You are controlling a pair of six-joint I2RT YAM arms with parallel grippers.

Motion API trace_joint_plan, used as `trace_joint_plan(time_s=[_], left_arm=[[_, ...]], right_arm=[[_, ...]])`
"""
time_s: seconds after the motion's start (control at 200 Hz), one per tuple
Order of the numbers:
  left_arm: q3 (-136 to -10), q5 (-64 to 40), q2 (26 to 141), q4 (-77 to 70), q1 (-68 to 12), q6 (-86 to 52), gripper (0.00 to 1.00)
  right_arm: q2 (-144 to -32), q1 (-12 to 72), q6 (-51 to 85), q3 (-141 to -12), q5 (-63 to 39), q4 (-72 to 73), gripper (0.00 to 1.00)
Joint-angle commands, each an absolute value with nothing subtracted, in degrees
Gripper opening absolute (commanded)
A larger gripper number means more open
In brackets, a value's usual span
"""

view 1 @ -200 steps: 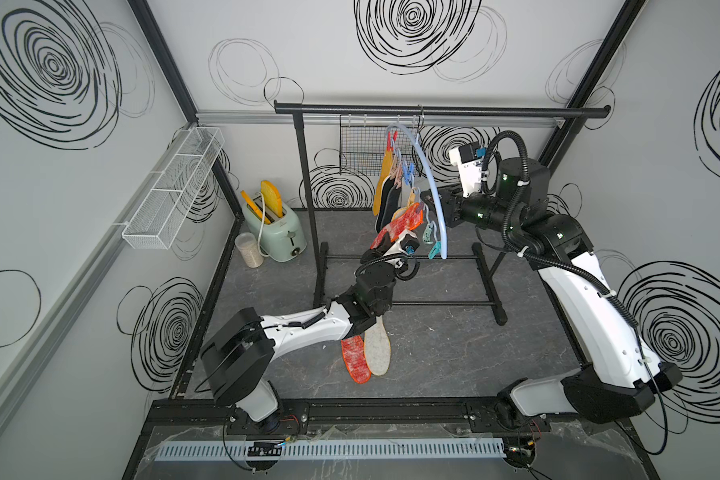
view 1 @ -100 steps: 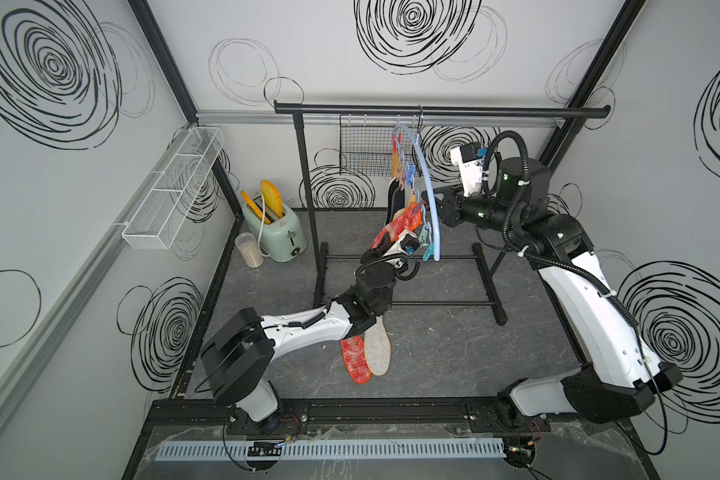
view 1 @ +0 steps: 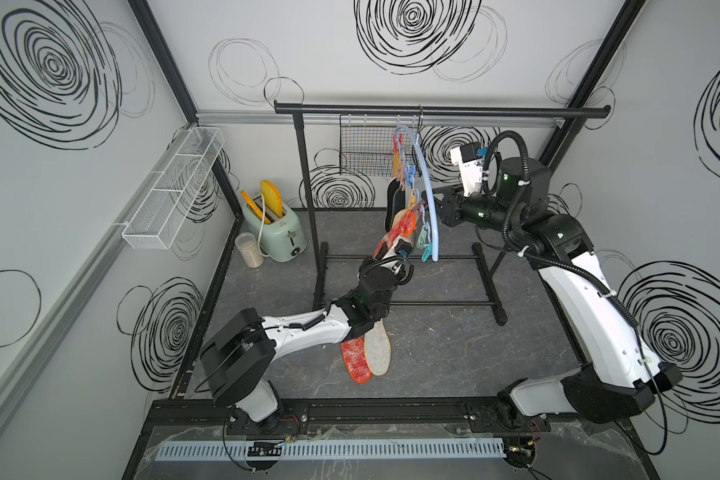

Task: Take the shoe insoles off the hanger
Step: Open the clamp at the hanger.

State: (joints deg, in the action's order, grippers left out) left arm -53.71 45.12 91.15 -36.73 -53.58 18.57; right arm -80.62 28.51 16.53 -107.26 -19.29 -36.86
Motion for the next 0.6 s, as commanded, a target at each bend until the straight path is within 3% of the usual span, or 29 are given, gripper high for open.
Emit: trace_joint_plan(time_s=[0.0, 0.15, 0.36, 0.485, 0.595], left_arm=[[-52.7, 41.8, 87.7, -28.8, -54.2, 5.7, 0.0], [-47.0, 26.3, 80.0, -19.9, -54.0, -12.2, 0.0], [-36.4, -1.4, 72.6, -25.1, -50.6, -31.3, 0.0], [-32.1, -11.7, 74.2, -33.2, -49.6, -40.5, 0.0], [-32.1, -12.9, 78.9, -36.9, -50.8, -41.7, 0.0]], right_arm=[[-80.3, 28.1, 17.1, -107.3, -20.0, -35.6, 0.17], [-80.4, 27.8, 16.9, -107.0, -20.3, -35.3, 0.2], [-80.8, 27.5, 16.9, -107.2, -21.2, -35.0, 0.21], [-80.7, 27.5, 16.9, -107.1, -21.3, -34.7, 0.22], [-80.9, 27.4, 17.0, -107.2, -21.6, -34.7, 0.22]])
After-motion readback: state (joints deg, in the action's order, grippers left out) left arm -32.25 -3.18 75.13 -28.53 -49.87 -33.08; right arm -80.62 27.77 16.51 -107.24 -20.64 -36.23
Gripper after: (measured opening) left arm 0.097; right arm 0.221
